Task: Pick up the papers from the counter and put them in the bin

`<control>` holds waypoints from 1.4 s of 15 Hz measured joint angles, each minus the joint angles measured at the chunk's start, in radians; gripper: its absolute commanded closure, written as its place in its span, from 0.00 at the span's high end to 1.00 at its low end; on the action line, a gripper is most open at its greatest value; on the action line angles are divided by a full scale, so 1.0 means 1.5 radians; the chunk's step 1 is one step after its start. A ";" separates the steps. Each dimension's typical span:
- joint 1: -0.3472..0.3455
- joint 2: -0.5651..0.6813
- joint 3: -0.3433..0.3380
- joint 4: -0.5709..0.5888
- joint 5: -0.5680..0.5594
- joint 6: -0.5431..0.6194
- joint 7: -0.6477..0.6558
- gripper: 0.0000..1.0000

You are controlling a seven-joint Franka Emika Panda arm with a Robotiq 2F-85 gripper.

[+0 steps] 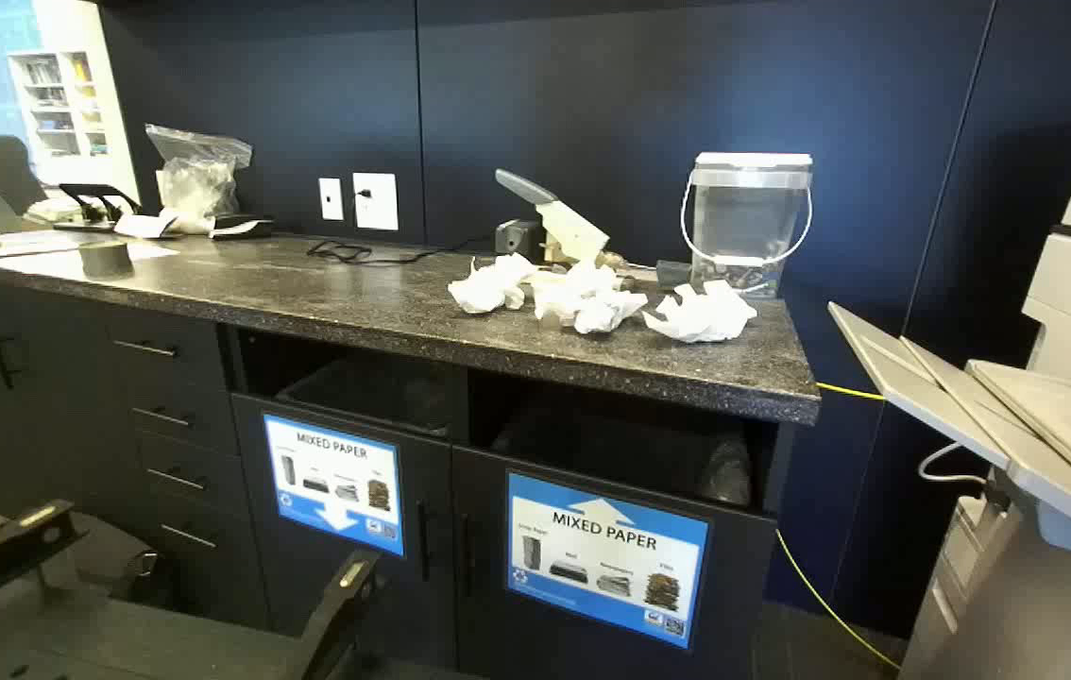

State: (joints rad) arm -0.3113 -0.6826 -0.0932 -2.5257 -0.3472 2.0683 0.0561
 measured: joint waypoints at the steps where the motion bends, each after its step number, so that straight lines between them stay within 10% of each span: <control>1: 0.000 -0.001 0.000 0.004 0.000 0.000 0.000 1.00; 9: 0.005 0.008 -0.004 0.000 0.001 0.021 0.003 1.00; 21: 0.008 0.384 -0.031 0.061 0.149 0.417 0.153 1.00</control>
State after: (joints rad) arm -0.2995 -0.1059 -0.1390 -2.4341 -0.1244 2.6944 0.2848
